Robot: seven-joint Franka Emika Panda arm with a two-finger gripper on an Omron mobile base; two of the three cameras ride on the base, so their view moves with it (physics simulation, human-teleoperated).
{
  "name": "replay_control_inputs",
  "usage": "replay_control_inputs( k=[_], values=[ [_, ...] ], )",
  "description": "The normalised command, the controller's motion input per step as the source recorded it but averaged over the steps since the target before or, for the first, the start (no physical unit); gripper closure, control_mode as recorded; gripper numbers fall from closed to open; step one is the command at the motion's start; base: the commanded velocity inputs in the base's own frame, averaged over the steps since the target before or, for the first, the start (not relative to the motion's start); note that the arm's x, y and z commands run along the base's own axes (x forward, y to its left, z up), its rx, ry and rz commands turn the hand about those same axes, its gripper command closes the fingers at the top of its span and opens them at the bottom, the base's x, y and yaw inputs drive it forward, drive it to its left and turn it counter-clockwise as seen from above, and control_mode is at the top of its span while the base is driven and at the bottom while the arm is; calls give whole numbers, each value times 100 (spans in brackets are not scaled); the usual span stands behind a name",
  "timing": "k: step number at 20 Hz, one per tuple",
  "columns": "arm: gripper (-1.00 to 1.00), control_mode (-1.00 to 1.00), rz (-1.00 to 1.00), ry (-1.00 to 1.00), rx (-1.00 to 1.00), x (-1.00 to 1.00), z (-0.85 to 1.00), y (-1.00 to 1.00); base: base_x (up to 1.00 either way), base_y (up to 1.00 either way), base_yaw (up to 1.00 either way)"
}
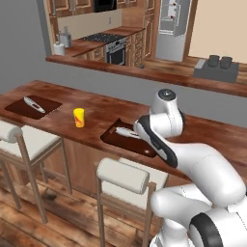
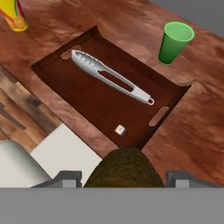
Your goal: Gather the avocado and tomato from the fridge and place them on a tray on the dining counter. Then gather the fish and chicken drumstick from the fridge and place them on the other tray.
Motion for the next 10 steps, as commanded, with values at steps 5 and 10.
replay_control_inputs(
  k=[5, 10],
  values=[
    [100, -100, 0, 0, 0, 8, -20, -5, 0, 0, 0],
    [100, -100, 0, 0, 0, 32, -21, 0, 0, 0, 0]
  ],
)
